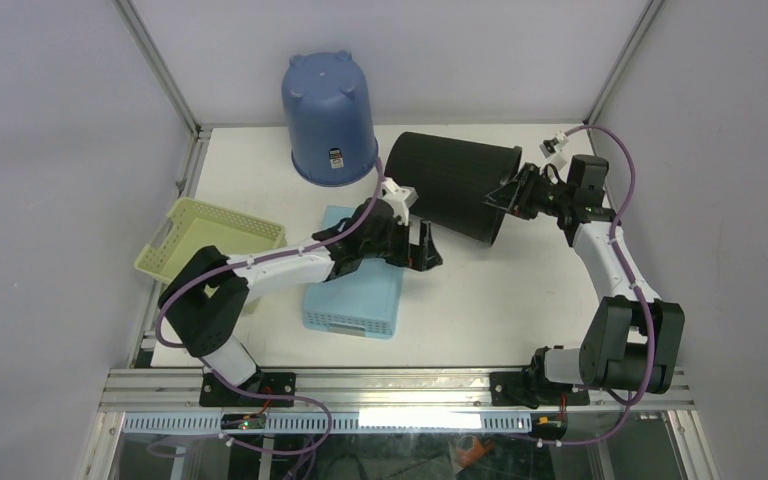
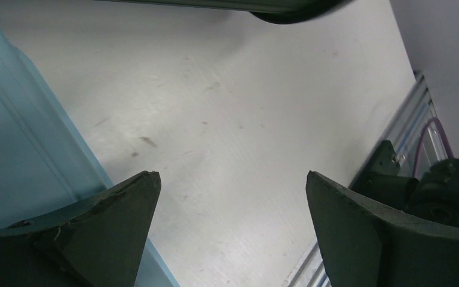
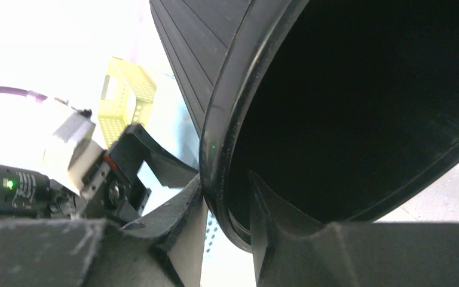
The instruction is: Turn the large container upside down
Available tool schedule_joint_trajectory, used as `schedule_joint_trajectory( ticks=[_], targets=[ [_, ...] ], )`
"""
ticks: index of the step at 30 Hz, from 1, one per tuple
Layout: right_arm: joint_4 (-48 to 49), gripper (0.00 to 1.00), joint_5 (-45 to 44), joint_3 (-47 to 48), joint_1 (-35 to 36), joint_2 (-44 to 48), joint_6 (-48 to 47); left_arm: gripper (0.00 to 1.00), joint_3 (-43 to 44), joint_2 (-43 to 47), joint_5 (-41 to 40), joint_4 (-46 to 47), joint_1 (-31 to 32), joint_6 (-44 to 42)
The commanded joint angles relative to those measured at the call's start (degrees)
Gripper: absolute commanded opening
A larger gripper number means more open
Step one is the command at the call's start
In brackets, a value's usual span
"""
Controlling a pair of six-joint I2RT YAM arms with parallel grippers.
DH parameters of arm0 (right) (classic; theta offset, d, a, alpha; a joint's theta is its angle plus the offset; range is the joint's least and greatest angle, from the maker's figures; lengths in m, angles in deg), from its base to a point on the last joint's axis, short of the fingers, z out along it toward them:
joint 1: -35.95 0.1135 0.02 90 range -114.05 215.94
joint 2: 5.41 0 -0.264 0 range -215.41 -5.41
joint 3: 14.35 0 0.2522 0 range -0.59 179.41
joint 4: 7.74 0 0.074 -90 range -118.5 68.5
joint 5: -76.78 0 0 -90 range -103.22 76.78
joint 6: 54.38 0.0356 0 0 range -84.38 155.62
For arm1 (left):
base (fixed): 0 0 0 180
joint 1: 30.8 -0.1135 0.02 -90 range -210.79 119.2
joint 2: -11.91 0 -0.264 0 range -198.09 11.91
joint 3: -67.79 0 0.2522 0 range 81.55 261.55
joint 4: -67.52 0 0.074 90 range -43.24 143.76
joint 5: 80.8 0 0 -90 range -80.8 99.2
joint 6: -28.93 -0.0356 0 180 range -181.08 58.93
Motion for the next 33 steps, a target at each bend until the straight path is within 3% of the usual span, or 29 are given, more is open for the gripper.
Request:
schedule_joint_trajectory(
  ticks=[1, 4, 10, 21, 28, 33],
  targets=[
    [0.4, 0.32, 0.09, -0.15, 0.2, 1.18, -2.03, 0.99, -2.54, 6.0, -7.65, -6.31, -5.35, -1.16],
    [0.31, 0.34, 0.58, -0.41, 0.21, 0.91, -2.28, 0.99, -1.21, 8.24, -5.53, -8.0, -8.16, -1.73],
    [-1.03, 0.46, -1.71, -0.01, 0.2, 2.06, -2.03, 0.99, 10.57, 9.68, -2.09, -11.15, -10.84, -2.02],
    [-11.23, 0.65, -21.66, 6.97, 2.15, 6.78, -1.03, 0.99, 30.58, -6.32, -0.77, -11.84, -21.02, -0.91],
    [-15.51, 0.61, -35.81, 13.46, 8.14, 4.04, -1.1, 0.99, 36.16, -15.74, 7.78, -6.74, -25.07, 1.64],
    [-13.63, 0.4, -37.06, 14.78, 9.21, 0.47, -0.5, 0.99, 36.02, -19.0, 13.33, -1.34, -25.9, 3.37]
  ],
)
